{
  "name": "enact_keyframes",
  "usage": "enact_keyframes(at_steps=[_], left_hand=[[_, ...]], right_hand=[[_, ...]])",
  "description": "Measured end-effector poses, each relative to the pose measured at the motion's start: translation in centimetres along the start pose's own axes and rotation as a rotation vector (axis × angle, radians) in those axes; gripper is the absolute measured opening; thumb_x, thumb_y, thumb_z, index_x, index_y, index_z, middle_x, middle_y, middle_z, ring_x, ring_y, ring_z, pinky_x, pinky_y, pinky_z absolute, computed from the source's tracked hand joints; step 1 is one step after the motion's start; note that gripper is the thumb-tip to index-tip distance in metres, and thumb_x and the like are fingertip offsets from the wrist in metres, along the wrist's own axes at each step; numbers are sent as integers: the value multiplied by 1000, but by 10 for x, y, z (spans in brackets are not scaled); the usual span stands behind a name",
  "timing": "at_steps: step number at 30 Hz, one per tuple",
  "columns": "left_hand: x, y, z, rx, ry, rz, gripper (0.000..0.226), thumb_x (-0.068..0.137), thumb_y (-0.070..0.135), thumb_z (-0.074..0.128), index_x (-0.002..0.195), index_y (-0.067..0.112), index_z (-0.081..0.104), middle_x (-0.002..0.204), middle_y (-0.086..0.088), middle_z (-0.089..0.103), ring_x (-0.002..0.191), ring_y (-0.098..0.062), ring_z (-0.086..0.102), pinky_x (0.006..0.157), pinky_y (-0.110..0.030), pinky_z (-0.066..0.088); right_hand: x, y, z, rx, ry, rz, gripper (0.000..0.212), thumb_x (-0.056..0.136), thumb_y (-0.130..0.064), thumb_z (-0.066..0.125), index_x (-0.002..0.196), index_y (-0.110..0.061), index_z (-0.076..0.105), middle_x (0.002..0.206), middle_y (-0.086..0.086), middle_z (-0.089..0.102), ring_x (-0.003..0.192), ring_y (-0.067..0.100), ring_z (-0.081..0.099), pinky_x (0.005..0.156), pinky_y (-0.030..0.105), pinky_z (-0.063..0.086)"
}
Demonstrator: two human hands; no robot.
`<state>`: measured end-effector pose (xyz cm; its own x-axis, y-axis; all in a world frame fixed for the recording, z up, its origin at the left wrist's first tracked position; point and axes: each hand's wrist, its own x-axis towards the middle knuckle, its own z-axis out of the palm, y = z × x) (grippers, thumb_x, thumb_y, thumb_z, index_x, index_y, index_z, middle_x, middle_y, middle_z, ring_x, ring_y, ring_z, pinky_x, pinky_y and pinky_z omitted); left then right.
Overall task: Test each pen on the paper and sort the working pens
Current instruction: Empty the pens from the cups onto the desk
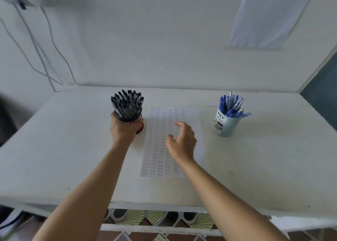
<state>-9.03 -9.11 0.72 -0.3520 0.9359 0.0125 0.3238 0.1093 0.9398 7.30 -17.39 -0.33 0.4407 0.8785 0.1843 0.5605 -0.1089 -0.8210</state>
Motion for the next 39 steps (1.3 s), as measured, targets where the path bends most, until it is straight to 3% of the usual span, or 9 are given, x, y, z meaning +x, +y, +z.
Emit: enact_keyframes(at_steps=[3, 7, 14, 20, 22, 26, 30, 35, 39], left_hand=[[1, -3, -9, 0, 25, 26, 78, 66, 29, 89, 130, 24, 45, 106, 11, 57, 104, -19, 59, 87, -38, 55], [9, -11, -30, 25, 55, 75, 79, 61, 25, 84, 129, 28, 45, 113, 5, 61, 105, -21, 61, 86, -43, 57], [25, -27, -79, 198, 122, 225, 92, 63, 9, 80, 145, 19, 41, 134, -9, 48, 127, -31, 41, 110, -48, 36], [33, -46, -111, 534, 148, 352, 88, 63, 12, 82, 141, 27, 47, 136, -3, 47, 138, -28, 31, 122, -50, 1], [35, -52, -118, 654, 148, 374, 82, 67, 13, 80, 139, 34, 46, 138, 3, 44, 143, -29, 24, 121, -55, -2], [30, -57, -125, 844, 166, 446, 80, 68, 0, 72, 134, 38, 46, 141, 2, 42, 145, -31, 19, 111, -65, 9], [29, -54, -132, 1000, 179, 572, 92, 58, -14, 68, 134, 34, 51, 144, -1, 42, 145, -33, 22, 103, -53, 17], [31, -52, -139, 1085, 188, 659, 93, 55, -19, 65, 133, 30, 56, 144, -4, 47, 145, -36, 25, 102, -55, 25], [26, -52, -144, 1097, 208, 623, 95, 54, -20, 63, 134, 32, 55, 145, -2, 46, 145, -35, 25, 101, -55, 28]], right_hand=[[7, -8, 24, -177, -309, -217, 49, 96, -23, 55, 144, -20, 46, 158, 6, 31, 149, 23, 21, 121, 42, 13], [16, -14, 51, -448, -549, -285, 55, 105, -37, 33, 158, -27, 21, 167, 5, -2, 153, 26, -10, 121, 46, -8], [26, -13, 67, -695, -612, -286, 59, 105, -46, 21, 159, -30, 4, 166, 8, -10, 152, 30, -14, 122, 52, -9], [24, -12, 69, -703, -586, -280, 59, 104, -49, 20, 159, -32, 6, 167, 6, -8, 153, 27, -12, 122, 50, -8], [25, -12, 70, -682, -584, -270, 59, 103, -50, 22, 159, -33, 8, 167, 5, -7, 153, 27, -12, 122, 50, -10], [27, -13, 71, -651, -574, -261, 60, 102, -49, 26, 158, -33, 13, 167, 5, -4, 153, 26, -11, 122, 49, -10], [26, -13, 72, -646, -564, -270, 60, 101, -49, 26, 158, -33, 13, 167, 6, -3, 153, 27, -10, 122, 50, -10], [27, -12, 73, -661, -568, -268, 60, 101, -49, 24, 158, -33, 12, 167, 6, -5, 153, 26, -12, 122, 49, -10], [27, -10, 74, -664, -569, -270, 61, 101, -50, 24, 158, -34, 12, 167, 6, -6, 153, 27, -12, 122, 50, -11]])
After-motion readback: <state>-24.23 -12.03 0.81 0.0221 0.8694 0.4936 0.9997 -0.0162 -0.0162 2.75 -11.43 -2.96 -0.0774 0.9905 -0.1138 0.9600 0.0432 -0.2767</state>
